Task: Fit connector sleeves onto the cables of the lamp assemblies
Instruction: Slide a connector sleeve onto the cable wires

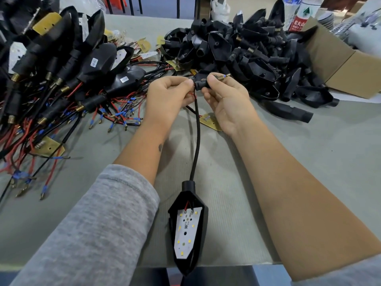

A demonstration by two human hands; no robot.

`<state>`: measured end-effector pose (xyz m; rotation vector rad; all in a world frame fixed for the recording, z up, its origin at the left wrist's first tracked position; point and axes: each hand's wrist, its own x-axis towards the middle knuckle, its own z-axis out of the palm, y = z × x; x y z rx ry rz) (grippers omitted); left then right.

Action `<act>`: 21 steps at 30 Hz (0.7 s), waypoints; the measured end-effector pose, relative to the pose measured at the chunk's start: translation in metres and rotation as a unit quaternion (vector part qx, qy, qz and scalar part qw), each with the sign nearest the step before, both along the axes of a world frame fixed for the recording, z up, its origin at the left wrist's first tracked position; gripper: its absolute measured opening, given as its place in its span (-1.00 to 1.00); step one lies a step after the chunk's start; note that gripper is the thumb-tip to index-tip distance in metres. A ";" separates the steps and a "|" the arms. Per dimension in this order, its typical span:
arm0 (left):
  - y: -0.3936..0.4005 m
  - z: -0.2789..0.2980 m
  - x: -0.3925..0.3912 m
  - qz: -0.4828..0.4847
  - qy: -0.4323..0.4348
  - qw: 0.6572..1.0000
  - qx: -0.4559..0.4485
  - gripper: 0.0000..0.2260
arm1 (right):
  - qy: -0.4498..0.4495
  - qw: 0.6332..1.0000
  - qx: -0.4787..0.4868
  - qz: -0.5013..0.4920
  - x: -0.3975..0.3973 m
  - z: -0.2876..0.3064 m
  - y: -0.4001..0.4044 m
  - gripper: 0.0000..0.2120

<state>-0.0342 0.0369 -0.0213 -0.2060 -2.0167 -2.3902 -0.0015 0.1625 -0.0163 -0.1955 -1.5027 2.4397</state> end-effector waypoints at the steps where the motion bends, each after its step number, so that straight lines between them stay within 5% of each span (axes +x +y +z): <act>1: 0.001 0.000 0.000 0.001 -0.007 1.000 0.005 -0.94 | 0.000 1.000 -0.002 -0.002 0.000 0.000 0.000 -0.93; 16: 0.000 -0.005 -0.002 -0.013 -0.034 0.998 0.047 -0.93 | -0.008 1.000 -0.021 -0.016 -0.001 0.000 0.001 -0.91; 21: -0.001 -0.006 0.000 -0.020 0.013 0.999 -0.023 -0.88 | 0.001 1.000 0.009 -0.018 0.001 0.000 0.000 -0.93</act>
